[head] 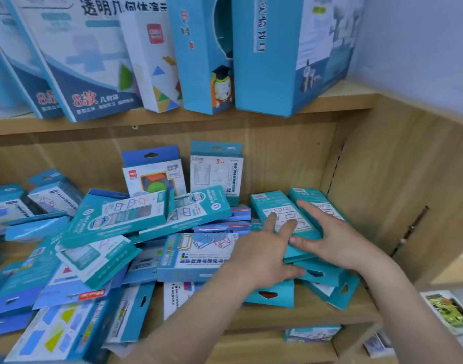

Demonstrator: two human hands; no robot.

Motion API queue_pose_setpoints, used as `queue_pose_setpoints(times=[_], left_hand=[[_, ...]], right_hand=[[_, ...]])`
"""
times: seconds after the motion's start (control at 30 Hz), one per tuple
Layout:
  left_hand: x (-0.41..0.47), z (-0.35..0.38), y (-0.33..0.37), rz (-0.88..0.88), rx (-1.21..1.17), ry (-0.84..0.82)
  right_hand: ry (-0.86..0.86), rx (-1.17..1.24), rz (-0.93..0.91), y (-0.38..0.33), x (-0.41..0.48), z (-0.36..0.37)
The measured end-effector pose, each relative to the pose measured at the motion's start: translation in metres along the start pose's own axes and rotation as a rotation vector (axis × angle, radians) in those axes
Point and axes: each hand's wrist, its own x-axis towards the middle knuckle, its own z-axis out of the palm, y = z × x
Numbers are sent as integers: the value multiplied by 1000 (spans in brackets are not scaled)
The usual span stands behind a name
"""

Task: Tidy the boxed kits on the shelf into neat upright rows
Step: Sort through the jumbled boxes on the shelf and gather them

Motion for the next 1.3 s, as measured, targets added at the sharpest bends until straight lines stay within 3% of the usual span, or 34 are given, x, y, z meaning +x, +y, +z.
queue_pose_setpoints(times=[0.17,0.27,0.4,0.5,0.6,0.7,0.8,0.87,0.93,1.1,1.2,1.3], left_hand=[[21,10,7,6,23,51],[27,8,1,-7,93,142],[34,-3,-8,-40,30,312],[37,-19,-10,-74,38,474],[37,-28,-9,-70,3,509],[27,-24,-4,-12,-147,399],[19,-6,4,-45,149,274],[25,3,6,-58,414,352],[37,4,6,-57,469,421],[49,-18,1,-54,261,367],[40,-41,-3,-67,7,538],[15,-58,-16,-194,-391,701]], right_hand=[[82,122,-74,9,-13,4],[205,13,1,19,-28,15],[66,-34,140,25,-49,40],[179,-145,136,22,-48,54],[319,-276,110,20,-42,65],[425,-370,72,21,-34,64],[540,-419,46,26,-26,51],[546,-444,14,25,-19,40],[513,-451,-24,26,-12,32],[356,-493,-23,24,-8,22],[277,-563,-25,24,-6,14],[279,-605,-26,17,-1,8]])
